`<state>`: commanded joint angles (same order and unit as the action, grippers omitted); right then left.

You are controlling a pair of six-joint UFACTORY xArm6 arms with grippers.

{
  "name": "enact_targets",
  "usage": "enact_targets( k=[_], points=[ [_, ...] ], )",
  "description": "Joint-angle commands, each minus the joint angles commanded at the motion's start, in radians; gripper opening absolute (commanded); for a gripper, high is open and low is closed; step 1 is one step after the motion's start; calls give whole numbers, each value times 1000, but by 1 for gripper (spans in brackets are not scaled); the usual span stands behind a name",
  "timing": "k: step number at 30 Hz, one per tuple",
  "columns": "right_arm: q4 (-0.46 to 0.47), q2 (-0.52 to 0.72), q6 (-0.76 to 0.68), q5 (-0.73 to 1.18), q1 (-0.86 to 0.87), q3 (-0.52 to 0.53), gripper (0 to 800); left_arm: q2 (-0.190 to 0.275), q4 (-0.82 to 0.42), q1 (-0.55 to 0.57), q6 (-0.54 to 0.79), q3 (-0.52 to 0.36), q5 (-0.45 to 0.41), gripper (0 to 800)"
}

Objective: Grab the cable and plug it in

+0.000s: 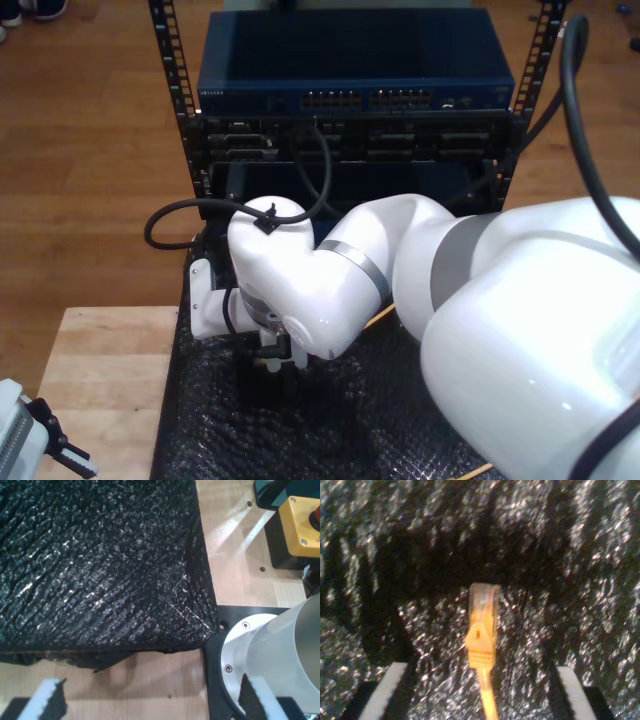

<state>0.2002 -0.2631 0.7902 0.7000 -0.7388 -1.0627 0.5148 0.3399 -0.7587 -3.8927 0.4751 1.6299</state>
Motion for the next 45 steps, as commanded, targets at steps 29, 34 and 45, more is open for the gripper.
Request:
enact_targets(
  k=[29, 34, 45],
  points=[
    [18, 0, -5, -2, -8, 3, 40, 0, 0, 0, 0, 0, 2, 800],
    [18, 9, 6, -2, -6, 0, 6, 2, 0, 0, -2, 3, 6, 800],
    [-2, 84, 114, 97, 75, -6, 6, 0, 31, 5, -17, 26, 15, 800]
  ],
)
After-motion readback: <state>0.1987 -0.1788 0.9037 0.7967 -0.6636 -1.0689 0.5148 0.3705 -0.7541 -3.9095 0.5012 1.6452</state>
